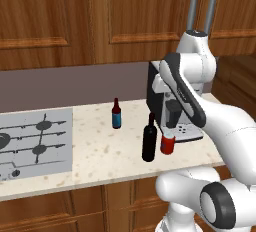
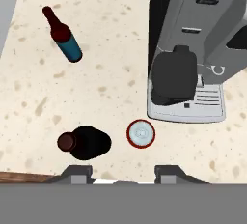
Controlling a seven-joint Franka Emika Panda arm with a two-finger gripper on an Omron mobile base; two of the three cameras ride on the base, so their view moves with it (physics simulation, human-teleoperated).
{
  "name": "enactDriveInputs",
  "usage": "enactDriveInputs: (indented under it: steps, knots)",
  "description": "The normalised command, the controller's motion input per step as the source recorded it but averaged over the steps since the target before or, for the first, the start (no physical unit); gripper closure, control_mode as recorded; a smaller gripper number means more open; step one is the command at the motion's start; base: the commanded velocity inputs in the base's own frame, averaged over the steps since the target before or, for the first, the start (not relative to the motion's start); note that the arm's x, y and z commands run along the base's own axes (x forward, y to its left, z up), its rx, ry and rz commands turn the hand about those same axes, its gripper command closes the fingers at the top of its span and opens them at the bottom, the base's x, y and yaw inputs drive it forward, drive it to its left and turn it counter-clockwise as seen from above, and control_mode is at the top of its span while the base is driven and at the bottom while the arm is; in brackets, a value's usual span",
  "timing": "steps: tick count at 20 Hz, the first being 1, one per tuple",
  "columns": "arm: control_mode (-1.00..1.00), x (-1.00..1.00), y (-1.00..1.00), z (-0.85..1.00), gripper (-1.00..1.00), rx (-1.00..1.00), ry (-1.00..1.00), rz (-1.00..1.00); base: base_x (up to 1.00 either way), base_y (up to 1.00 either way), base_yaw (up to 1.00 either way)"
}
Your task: Move the drinks to the dining counter.
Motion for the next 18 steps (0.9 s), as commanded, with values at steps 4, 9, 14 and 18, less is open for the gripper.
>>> enactDriveInputs:
  steps: [4, 9, 14, 18]
  knots:
    - [-1.00, 0.03, 0.00, -0.03, -1.00, 0.00, 0.01, 0.00, 0.00, 0.00, 0.00]
    - [-1.00, 0.03, 0.14, -0.19, -1.00, 0.00, 0.00, 0.00, 0.00, 0.00, 0.00]
    - [-1.00, 0.00, 0.37, -0.31, -1.00, 0.00, 0.02, 0.00, 0.00, 0.00, 0.00]
    - [-1.00, 0.00, 0.49, -0.28, -1.00, 0.00, 0.06, 0.00, 0.00, 0.00, 0.00]
